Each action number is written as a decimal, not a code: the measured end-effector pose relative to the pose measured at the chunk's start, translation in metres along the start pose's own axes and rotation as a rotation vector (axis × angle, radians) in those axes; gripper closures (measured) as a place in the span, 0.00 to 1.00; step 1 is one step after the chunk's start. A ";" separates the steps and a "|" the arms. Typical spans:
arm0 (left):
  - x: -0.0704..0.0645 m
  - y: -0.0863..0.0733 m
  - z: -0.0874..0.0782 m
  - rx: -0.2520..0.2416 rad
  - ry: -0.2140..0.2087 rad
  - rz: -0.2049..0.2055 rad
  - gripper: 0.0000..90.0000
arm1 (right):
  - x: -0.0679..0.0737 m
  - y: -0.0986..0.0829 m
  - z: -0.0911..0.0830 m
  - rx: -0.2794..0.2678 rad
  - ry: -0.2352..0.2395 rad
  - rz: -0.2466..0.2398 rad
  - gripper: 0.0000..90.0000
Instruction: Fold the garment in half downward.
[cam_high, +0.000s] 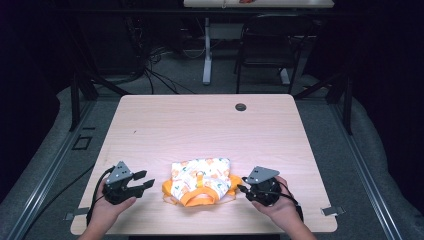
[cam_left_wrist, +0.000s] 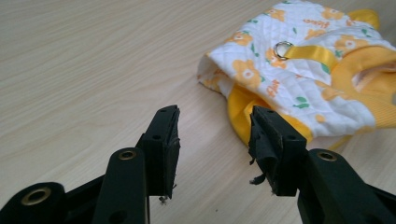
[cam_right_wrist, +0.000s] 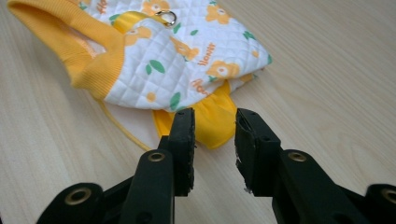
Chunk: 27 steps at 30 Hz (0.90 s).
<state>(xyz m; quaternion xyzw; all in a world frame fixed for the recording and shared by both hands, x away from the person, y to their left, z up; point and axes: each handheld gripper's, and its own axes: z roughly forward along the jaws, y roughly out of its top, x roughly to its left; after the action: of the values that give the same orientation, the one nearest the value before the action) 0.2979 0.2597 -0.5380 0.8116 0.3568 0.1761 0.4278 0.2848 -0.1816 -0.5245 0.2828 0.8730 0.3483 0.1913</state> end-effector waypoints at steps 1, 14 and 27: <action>0.002 -0.001 -0.001 -0.002 0.008 -0.006 0.58 | -0.002 -0.001 -0.002 0.004 -0.004 -0.001 0.75; 0.015 -0.016 -0.001 0.007 0.053 -0.074 0.58 | -0.017 -0.020 -0.007 0.009 -0.055 0.077 0.74; 0.021 -0.028 0.005 0.032 0.066 -0.121 0.58 | -0.024 -0.034 -0.001 0.005 -0.081 0.146 0.73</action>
<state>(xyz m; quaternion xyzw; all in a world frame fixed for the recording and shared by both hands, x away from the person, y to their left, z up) 0.3028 0.2826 -0.5638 0.7891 0.4220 0.1710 0.4124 0.2904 -0.2182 -0.5449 0.3601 0.8424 0.3475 0.1998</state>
